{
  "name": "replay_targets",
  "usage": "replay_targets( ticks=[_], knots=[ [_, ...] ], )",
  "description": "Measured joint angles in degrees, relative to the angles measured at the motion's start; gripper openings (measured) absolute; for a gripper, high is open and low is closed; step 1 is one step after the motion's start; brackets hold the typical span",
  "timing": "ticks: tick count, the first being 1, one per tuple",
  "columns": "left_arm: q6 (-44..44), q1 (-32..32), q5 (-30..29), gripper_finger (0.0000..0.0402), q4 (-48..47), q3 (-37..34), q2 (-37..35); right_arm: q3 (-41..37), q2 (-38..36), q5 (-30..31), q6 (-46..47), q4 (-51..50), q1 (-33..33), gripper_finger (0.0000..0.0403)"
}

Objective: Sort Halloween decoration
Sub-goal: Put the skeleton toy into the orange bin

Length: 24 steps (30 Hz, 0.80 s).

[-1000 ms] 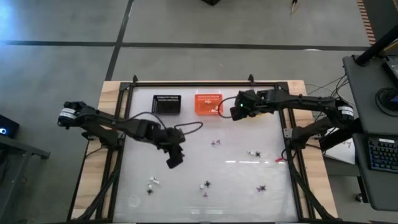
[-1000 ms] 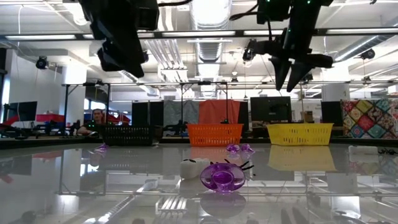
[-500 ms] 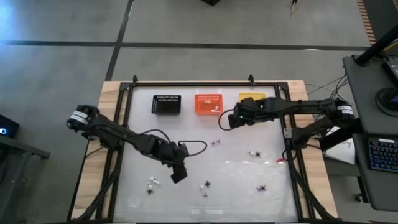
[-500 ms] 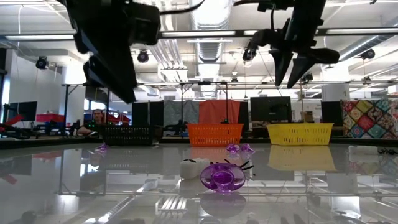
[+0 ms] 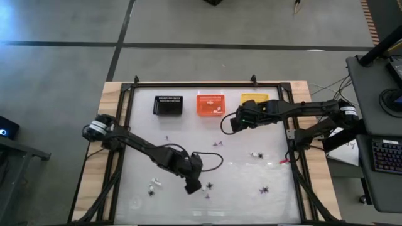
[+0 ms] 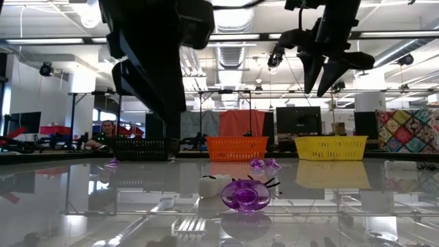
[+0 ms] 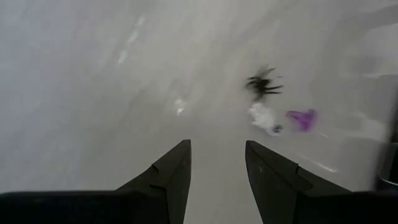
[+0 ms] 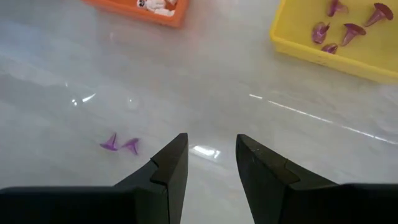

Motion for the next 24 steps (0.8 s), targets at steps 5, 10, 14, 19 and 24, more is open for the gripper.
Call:
replay_targets(
  ticks=[5, 10, 14, 19, 24],
  knots=[
    [-3.2, -0.6, -1.0, 0.0135, -4.4, 5.8, 4.9, 0.0, 0.0, -0.1, -3.1, -0.2, 0.0, 0.0128],
    [-4.0, -1.6, -0.5, 0.0135, -5.4, 11.4, 9.8, 0.0, 0.0, -0.2, -5.7, -0.3, 0.0, 0.0128],
    [-6.1, -1.9, -0.3, 0.0135, -7.9, 15.4, 13.4, 0.0, 0.0, -0.5, -7.3, -0.3, 0.0, 0.0128],
    [-8.6, -2.7, 0.6, 0.0135, -8.4, 18.6, 16.5, 0.0, 0.0, -0.5, -8.4, -0.4, 0.0, 0.0128],
    [-9.6, -3.7, 3.0, 0.0135, -8.2, 20.2, 18.9, 0.0, 0.0, -0.5, -8.4, -1.5, 0.0, 0.0128]
  ],
)
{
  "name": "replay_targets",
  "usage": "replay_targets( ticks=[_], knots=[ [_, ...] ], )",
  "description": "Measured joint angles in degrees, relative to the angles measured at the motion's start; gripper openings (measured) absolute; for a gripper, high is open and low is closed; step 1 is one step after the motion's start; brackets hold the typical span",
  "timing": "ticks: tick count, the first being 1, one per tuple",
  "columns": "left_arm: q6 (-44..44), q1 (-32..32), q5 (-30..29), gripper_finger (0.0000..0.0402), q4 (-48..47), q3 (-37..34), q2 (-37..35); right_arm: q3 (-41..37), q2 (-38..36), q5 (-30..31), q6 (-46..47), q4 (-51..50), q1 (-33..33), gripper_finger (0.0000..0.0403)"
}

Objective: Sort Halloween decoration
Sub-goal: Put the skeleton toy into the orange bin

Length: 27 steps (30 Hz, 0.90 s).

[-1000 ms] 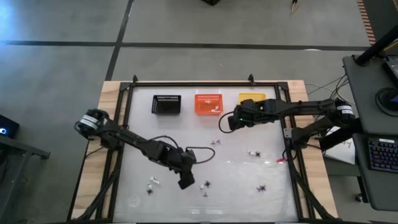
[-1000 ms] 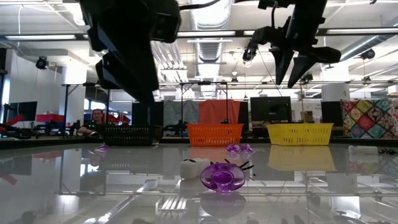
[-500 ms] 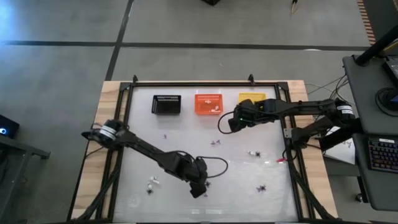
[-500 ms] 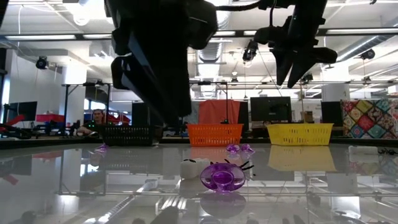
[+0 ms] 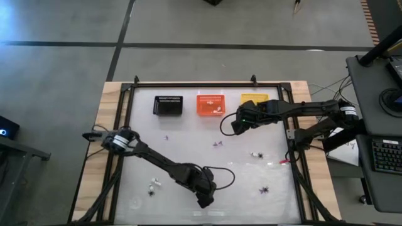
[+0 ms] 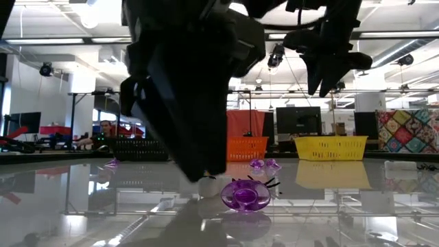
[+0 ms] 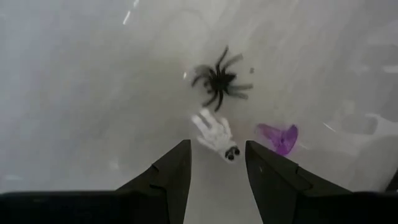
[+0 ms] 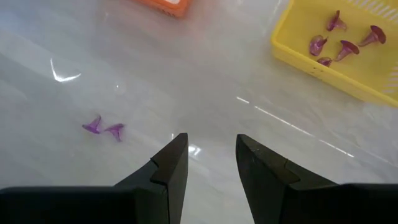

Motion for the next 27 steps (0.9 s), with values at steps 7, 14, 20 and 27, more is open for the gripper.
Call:
replay_targets(
  ticks=[7, 14, 20, 27],
  knots=[
    [-1.1, -0.2, 0.1, 0.0135, 0.1, 0.2, 1.8, 0.0, 0.0, 0.0, 0.1, -0.3, 0.0, 0.0128],
    [1.5, -0.4, -2.0, 0.0106, -0.7, 0.3, 2.3, 0.0, 0.0, 0.0, 0.2, -0.2, 0.0, 0.0128],
    [8.7, -0.3, -2.4, 0.0042, -1.4, 0.2, 2.2, 0.0, 0.0, 0.0, 1.9, -0.1, 0.0, 0.0128],
    [16.3, -0.2, -3.1, 0.0008, -3.4, 0.1, 1.2, 0.0, 0.0, 0.0, 3.8, 0.0, 0.0, 0.0128]
  ],
)
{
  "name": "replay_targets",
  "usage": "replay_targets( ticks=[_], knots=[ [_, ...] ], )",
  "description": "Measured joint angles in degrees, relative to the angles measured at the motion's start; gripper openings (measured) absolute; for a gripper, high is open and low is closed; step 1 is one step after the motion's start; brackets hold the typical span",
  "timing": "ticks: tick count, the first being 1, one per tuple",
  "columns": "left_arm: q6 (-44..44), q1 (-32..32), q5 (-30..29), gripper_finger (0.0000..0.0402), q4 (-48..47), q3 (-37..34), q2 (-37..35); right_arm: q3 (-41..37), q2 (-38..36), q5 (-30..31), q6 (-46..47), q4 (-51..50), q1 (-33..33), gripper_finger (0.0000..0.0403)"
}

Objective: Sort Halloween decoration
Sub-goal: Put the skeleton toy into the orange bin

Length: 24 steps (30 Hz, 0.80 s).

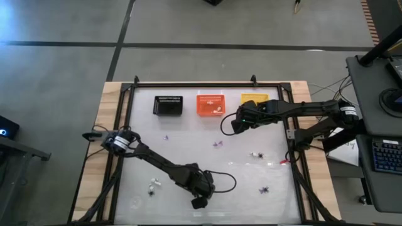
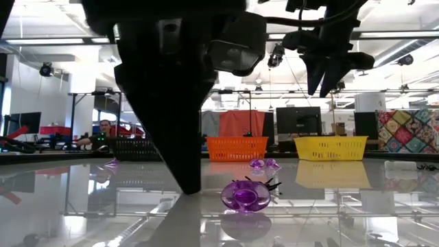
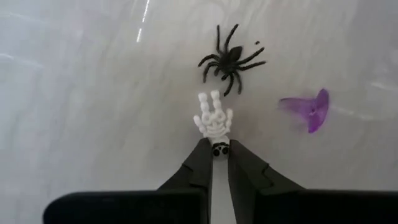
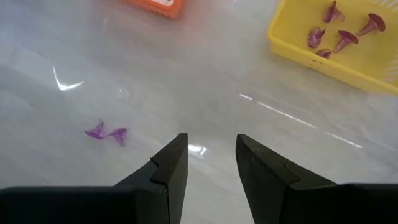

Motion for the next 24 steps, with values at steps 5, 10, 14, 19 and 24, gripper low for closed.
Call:
replay_targets(
  ticks=[5, 10, 14, 19, 24],
  knots=[
    [5.6, 0.9, -2.5, 0.0007, -5.8, -0.1, -0.7, -0.4, 0.0, 0.0, 1.9, 0.0, 0.0, 0.0128],
    [11.6, 1.5, -3.9, 0.0006, -10.3, -0.2, -0.9, -2.1, 0.0, 0.2, 5.4, 0.1, 0.8, 0.0128],
    [16.3, 1.7, -5.9, 0.0005, -12.9, -0.6, -1.4, -3.7, 0.0, 0.2, 8.0, 0.1, 2.1, 0.0128],
    [21.3, 3.0, -8.9, 0.0005, -14.5, -2.8, -4.2, -6.2, 0.0, 0.3, 11.5, 0.1, 3.4, 0.0128],
    [25.2, 5.3, -8.9, 0.0004, -13.6, -6.2, -9.0, -9.1, 0.0, 0.2, 15.3, 0.1, 3.7, 0.0128]
  ],
)
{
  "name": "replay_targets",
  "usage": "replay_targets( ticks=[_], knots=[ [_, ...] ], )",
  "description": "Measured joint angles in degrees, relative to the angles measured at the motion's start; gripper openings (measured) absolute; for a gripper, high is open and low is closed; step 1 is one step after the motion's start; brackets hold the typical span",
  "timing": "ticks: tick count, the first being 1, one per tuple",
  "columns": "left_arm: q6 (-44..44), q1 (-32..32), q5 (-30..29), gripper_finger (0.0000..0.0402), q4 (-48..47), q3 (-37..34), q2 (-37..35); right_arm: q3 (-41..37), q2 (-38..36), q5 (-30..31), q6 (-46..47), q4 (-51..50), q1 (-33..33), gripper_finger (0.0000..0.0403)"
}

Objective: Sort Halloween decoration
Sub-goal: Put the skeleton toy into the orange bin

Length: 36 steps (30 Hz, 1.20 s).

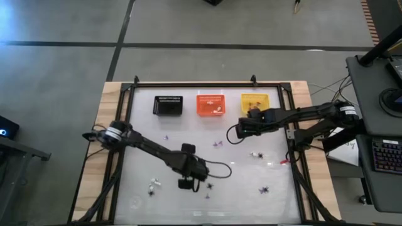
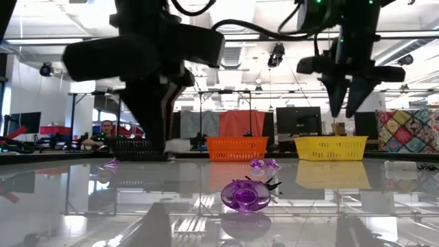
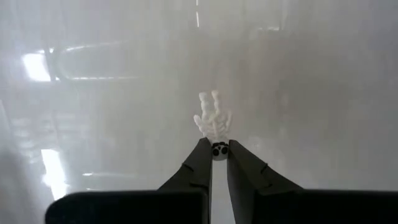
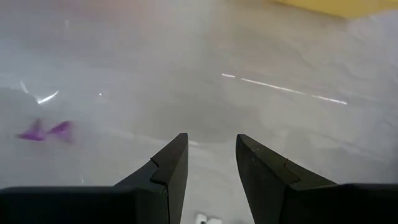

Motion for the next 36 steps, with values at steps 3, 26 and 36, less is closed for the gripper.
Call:
replay_targets(
  ticks=[3, 26, 36],
  knots=[
    [2.5, 2.0, -0.1, 0.0004, 0.8, -2.1, -3.6, -1.3, 0.0, -0.4, 1.3, -0.1, 0.0, 0.0128],
    [23.9, 34.9, 11.0, 0.0004, 14.8, -11.0, -17.0, -2.1, 0.0, 2.2, -3.3, 0.4, 0.0, 0.0128],
    [32.1, 44.6, 19.1, 0.0004, 20.5, -8.1, -14.4, -2.1, 0.0, 4.7, -3.4, 0.4, -0.4, 0.0128]
  ],
)
